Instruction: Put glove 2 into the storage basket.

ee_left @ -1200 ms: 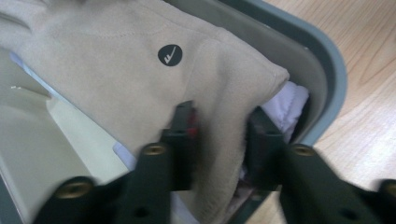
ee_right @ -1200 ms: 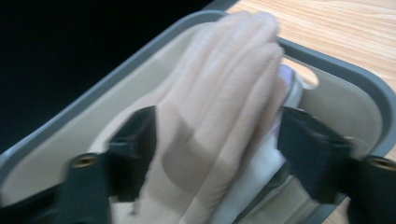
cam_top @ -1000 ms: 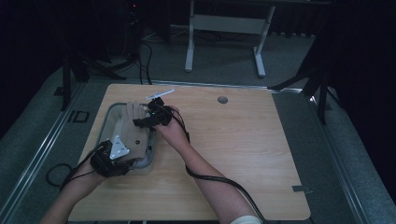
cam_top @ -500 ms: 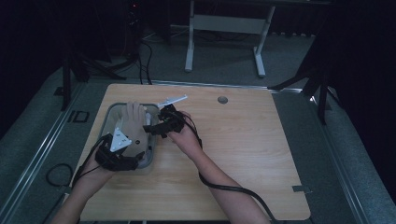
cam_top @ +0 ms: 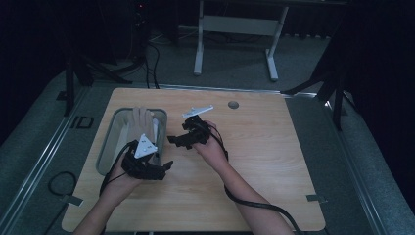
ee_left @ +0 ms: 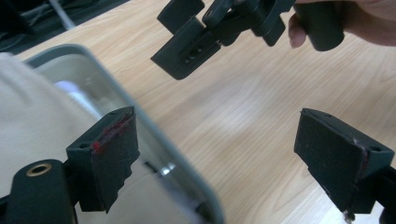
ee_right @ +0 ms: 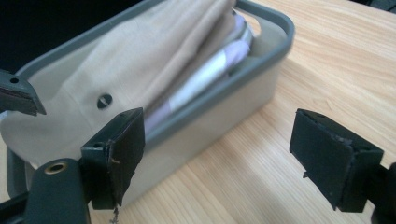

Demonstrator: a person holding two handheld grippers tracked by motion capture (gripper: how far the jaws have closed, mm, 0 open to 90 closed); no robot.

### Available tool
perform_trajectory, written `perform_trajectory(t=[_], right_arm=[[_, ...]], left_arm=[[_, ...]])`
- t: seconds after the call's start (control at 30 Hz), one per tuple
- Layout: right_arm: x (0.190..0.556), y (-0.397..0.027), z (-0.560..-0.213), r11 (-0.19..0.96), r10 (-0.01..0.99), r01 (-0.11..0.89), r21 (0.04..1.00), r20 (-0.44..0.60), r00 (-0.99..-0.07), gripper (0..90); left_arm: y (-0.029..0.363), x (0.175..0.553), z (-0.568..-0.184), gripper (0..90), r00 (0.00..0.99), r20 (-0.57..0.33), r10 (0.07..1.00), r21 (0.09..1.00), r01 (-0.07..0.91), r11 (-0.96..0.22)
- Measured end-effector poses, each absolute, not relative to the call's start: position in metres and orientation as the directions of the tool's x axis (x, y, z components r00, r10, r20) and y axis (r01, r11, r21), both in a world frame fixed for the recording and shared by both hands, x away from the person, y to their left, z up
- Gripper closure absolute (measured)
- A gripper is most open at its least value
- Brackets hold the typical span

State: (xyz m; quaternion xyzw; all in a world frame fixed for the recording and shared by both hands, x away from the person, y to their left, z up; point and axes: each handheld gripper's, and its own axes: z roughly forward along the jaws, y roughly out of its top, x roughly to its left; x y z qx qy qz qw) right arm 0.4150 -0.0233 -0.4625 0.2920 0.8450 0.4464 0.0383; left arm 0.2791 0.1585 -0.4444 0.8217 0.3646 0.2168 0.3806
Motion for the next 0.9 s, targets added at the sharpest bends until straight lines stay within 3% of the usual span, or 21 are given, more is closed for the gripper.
perform_trajectory(t=[0.9], right_arm=[[0.411, -0.091, -0.496, 0.421, 0.596, 0.499, 0.758, 0.185, -0.782, 17.9]], left_arm=[[0.103, 0.274, -0.467, 14.2, 0.724, 0.017, 0.69, 0.799, 0.405, -0.445]])
